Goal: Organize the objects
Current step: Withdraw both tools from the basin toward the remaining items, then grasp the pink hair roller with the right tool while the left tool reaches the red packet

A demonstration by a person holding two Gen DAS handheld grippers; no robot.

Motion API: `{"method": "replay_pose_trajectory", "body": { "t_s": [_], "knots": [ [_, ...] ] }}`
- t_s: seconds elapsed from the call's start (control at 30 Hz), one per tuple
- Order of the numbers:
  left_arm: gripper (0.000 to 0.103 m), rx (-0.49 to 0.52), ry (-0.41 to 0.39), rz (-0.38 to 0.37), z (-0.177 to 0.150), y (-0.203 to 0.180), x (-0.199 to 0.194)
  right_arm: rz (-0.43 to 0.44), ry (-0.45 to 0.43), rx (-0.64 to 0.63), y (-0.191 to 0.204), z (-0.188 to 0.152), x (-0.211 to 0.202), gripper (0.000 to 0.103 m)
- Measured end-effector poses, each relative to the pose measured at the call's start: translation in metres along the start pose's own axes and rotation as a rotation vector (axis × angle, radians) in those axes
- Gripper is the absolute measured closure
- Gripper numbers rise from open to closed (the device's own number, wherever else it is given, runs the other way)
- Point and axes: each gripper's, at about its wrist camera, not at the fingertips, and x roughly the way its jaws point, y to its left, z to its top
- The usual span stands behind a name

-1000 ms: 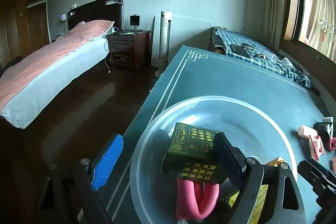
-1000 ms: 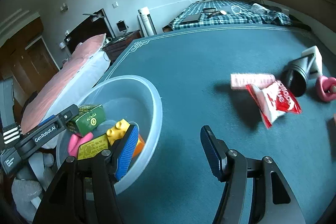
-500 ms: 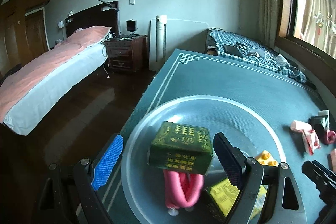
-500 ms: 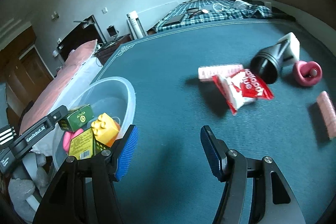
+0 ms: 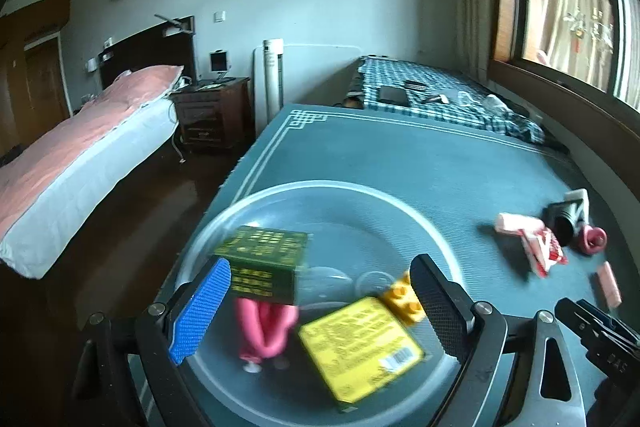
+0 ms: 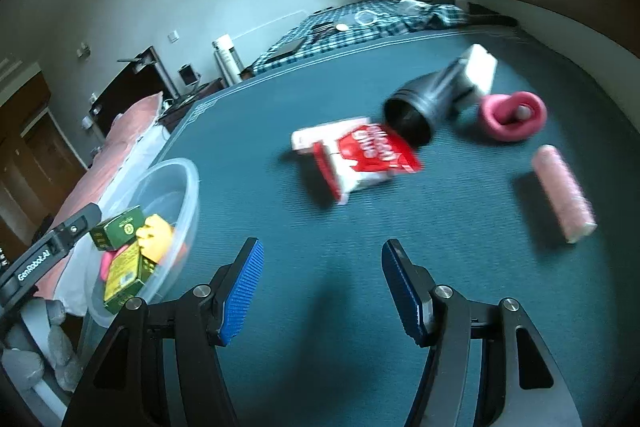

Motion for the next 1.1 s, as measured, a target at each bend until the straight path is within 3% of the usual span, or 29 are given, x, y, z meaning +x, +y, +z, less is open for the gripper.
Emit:
{"method": "replay_pose_trajectory", "body": {
  "t_s": [0.77, 1.03, 1.1],
  "knots": [
    [0.009, 0.183, 0.038, -0.134, -0.008, -0.118, -0.005, -0.200, -0.078, 0.055, -0.118, 0.019, -0.038, 0.040],
    [0.009, 0.231, 0.059, -0.160, -0.009, -0.152, 0.003, -0.183, -0.039, 0.021, -0.134, 0.028, -0.024, 0.040],
    [0.009, 0.242, 0.068, -0.169, -0.009, -0.160, 0.008, -0.182, -0.016, 0.006, -0.134, 0.028, -0.016, 0.046]
  ]
}}
